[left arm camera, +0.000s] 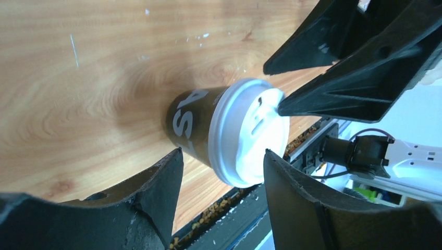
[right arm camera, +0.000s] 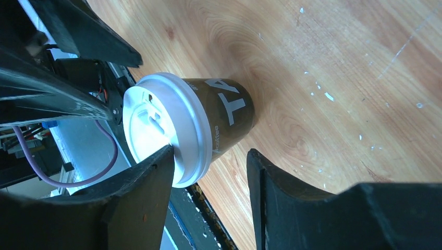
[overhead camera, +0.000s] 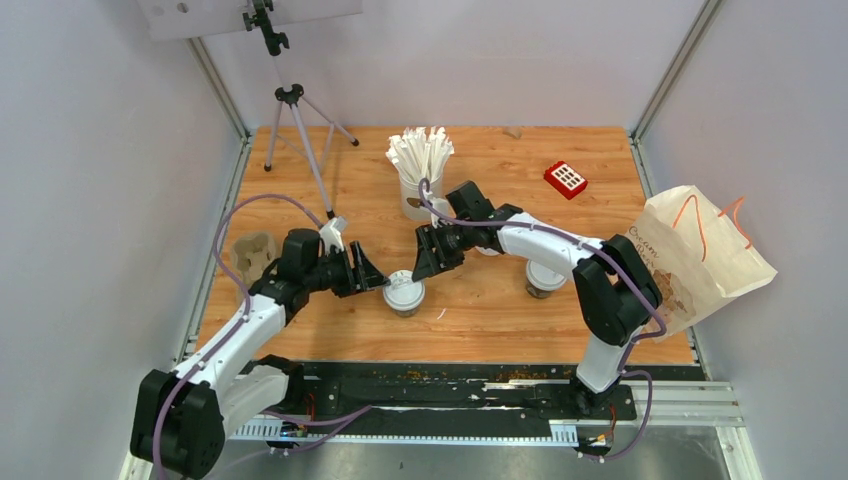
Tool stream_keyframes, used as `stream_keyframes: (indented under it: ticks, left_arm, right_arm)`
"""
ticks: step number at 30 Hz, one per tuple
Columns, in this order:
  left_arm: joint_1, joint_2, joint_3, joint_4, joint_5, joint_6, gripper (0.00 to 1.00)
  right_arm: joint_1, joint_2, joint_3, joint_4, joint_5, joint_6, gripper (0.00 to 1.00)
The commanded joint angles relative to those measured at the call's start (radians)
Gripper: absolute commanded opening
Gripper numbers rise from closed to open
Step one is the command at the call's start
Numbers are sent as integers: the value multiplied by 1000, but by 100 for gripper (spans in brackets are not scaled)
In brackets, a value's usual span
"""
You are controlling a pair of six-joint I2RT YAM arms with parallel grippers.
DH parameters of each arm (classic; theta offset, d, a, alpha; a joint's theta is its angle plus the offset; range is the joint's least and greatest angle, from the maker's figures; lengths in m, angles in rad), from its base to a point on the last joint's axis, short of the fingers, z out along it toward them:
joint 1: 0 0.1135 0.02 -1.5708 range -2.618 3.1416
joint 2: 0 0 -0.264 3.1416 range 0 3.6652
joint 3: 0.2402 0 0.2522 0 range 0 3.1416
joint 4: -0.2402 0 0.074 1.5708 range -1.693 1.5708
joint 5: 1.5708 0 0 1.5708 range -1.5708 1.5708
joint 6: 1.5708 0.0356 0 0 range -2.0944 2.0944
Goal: Pack the takeout coffee
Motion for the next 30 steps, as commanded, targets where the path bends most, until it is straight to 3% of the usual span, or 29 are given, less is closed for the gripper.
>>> stream_keyframes:
  ticks: [1,9,20,27,30]
  left_arm:
    - [4,56,132,-111,-42,188,66]
    - [4,154,156,-71,-2,225,58]
    - [4,180,84,-89,-65,233,49]
    - [3,157,84,-97,-66,218,48]
    - [4,122,154,-139,-52,219,56]
  right_arm:
    - [-2,-48,17,-15,11,-5,54]
    - [8,-43,-22,24,-8,14,47]
    - [10,-39,-92,75,3,32,42]
    - [10,-43,-79,71,0,38,42]
    - [17,-73,-21,9,35,25,47]
